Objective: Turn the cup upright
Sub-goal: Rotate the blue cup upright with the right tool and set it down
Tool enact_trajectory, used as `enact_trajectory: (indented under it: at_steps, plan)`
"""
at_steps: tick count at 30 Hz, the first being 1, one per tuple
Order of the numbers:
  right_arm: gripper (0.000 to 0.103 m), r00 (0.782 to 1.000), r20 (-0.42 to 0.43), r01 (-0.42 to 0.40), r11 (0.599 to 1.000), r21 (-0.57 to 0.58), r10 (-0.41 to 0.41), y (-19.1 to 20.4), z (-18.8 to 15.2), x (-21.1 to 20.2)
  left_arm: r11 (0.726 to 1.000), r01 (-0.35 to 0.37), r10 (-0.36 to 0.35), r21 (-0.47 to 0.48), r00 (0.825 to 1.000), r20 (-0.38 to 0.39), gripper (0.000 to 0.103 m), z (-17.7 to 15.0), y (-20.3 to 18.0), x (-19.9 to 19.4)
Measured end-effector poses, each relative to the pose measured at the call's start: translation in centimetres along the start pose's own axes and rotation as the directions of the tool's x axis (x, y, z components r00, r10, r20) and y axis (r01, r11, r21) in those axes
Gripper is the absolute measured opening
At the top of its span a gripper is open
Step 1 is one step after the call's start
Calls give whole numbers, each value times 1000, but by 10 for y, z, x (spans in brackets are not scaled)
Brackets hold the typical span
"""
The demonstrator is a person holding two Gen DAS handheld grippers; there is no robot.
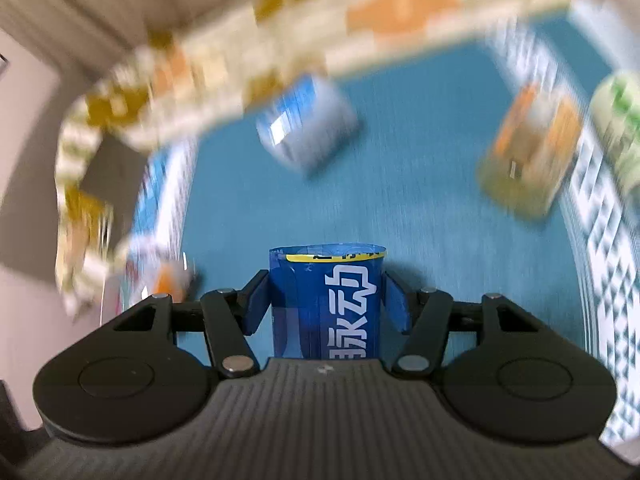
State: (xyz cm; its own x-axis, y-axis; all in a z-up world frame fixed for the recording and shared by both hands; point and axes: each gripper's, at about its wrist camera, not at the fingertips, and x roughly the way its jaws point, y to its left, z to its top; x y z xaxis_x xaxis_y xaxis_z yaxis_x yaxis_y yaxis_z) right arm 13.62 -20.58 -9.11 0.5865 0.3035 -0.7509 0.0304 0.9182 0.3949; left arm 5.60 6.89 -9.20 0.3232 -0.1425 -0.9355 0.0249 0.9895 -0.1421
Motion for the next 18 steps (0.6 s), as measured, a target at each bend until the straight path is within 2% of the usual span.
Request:
enact_trajectory:
  at_steps: [3,5,7,18]
  plan:
    - [75,979,201,56,997,-59,-43,11,-29,-4,1000,-19,18,15,1000,3,103,-1,3,-1]
    - [75,947,317,102,986,-128,-57,20,-47,-5,999,-29,29,28,1000,-3,103,-3,4,1]
    - [75,920,384,158,968,-194,-73,28,-60,0,998,-37,37,41,999,-7,103,-4,5,3]
    - [75,893,445,202,940,-273,-63,27,-93,8,997,-38,39,70,999,-16,103,-16,-2,11]
